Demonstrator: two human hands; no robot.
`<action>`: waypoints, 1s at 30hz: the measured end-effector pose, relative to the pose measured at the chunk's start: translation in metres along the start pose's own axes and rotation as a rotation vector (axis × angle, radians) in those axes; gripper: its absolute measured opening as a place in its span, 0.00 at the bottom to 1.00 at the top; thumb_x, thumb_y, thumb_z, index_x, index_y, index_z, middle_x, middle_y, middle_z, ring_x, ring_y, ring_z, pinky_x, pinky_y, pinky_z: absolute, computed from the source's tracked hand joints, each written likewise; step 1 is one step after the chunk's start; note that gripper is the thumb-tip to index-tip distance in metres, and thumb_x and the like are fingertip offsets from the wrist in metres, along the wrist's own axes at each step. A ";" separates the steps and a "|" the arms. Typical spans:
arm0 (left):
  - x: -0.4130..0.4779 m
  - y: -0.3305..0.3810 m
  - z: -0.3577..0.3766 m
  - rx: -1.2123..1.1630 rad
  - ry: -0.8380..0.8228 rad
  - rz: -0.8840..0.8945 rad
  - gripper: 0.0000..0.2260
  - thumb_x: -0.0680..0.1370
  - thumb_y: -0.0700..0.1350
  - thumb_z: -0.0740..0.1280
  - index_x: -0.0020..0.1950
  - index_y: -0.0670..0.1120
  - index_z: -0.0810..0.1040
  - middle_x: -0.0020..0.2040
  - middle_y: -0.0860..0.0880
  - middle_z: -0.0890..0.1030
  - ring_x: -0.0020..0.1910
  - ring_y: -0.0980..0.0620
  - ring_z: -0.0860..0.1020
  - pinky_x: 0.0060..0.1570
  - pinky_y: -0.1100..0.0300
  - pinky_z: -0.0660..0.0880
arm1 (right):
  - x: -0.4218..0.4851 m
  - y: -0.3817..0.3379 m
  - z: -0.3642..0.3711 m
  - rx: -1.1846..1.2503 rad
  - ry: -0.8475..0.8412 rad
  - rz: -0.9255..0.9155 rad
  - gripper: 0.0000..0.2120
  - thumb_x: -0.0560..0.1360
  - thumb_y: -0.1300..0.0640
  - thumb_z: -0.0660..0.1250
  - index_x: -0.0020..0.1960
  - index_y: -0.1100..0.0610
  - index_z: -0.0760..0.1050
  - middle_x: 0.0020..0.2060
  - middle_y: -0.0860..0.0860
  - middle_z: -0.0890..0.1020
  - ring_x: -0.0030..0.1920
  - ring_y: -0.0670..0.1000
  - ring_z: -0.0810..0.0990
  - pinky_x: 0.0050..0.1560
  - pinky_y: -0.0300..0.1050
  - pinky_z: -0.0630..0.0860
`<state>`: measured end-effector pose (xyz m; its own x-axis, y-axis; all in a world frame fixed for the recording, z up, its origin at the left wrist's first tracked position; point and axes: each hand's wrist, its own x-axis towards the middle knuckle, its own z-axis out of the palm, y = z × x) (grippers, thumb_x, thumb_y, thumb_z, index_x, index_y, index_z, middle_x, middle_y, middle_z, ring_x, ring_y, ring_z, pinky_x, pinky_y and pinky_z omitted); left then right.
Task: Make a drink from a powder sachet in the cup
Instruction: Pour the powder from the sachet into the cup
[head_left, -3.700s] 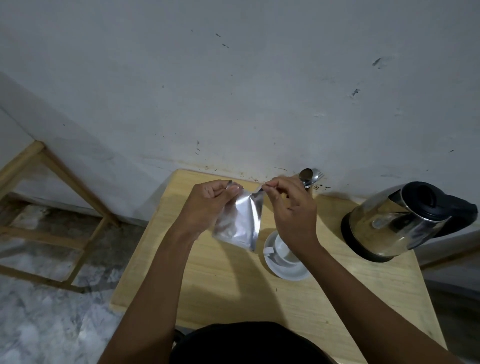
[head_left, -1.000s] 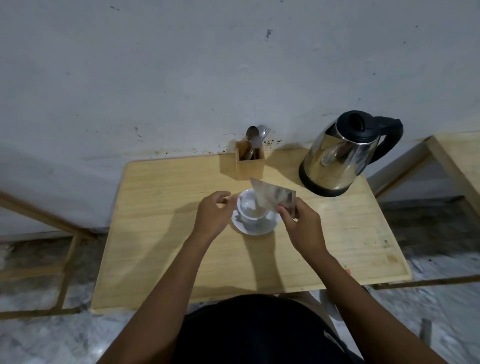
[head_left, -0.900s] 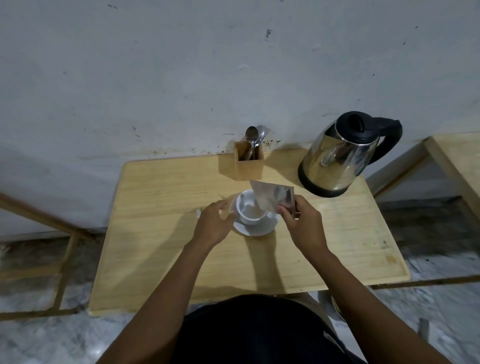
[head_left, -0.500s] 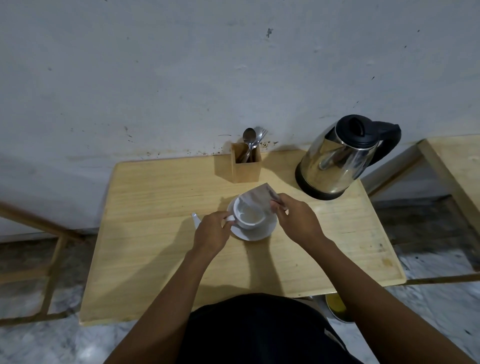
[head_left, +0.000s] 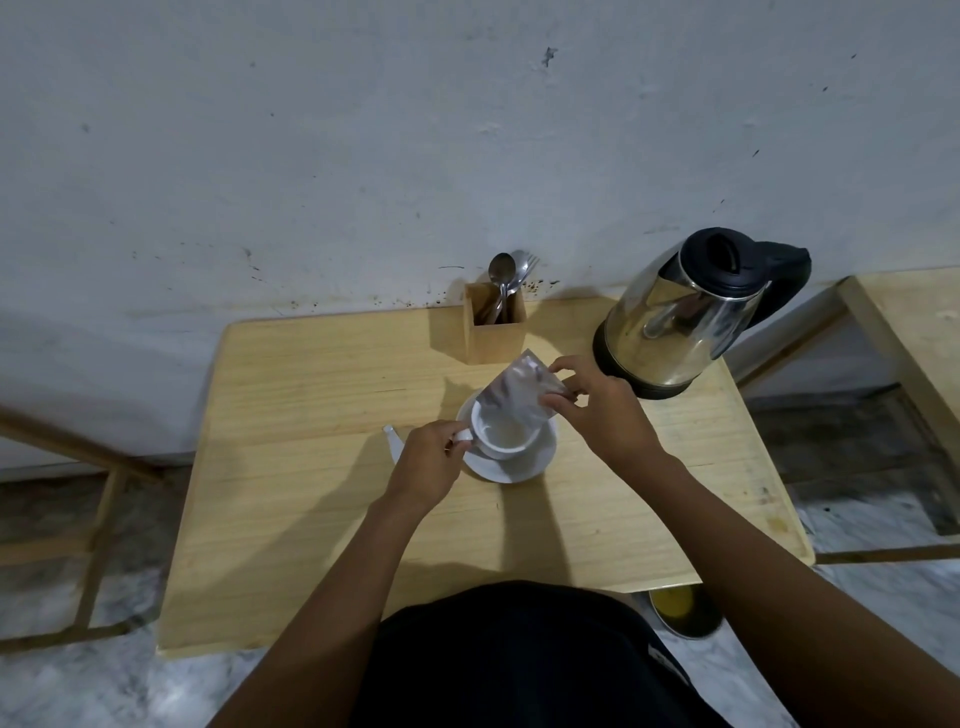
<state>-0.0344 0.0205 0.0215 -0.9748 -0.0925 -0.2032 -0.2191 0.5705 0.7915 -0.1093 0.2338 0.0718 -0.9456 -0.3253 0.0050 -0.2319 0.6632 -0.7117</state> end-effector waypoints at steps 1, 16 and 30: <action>0.000 -0.001 -0.001 -0.018 -0.007 -0.005 0.07 0.77 0.38 0.65 0.41 0.48 0.73 0.40 0.49 0.76 0.41 0.52 0.74 0.46 0.52 0.74 | 0.001 0.000 0.000 0.008 -0.004 -0.002 0.16 0.74 0.56 0.73 0.59 0.53 0.75 0.40 0.52 0.84 0.42 0.50 0.80 0.44 0.43 0.74; 0.044 0.023 -0.006 -0.005 0.066 0.113 0.06 0.76 0.39 0.67 0.47 0.41 0.83 0.48 0.44 0.83 0.48 0.47 0.80 0.51 0.53 0.76 | 0.005 -0.001 0.004 0.046 0.007 -0.082 0.10 0.74 0.56 0.73 0.54 0.49 0.77 0.42 0.47 0.85 0.45 0.46 0.82 0.47 0.44 0.77; 0.039 0.019 -0.002 0.183 0.187 0.211 0.09 0.77 0.41 0.64 0.52 0.43 0.82 0.51 0.47 0.84 0.54 0.45 0.75 0.53 0.53 0.73 | 0.012 0.004 0.007 0.010 0.013 0.028 0.02 0.72 0.49 0.74 0.44 0.45 0.84 0.41 0.42 0.81 0.41 0.40 0.75 0.43 0.42 0.72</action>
<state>-0.0771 0.0258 0.0293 -0.9925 -0.0953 0.0766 -0.0171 0.7287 0.6846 -0.1198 0.2276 0.0643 -0.9547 -0.2976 -0.0062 -0.2026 0.6650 -0.7188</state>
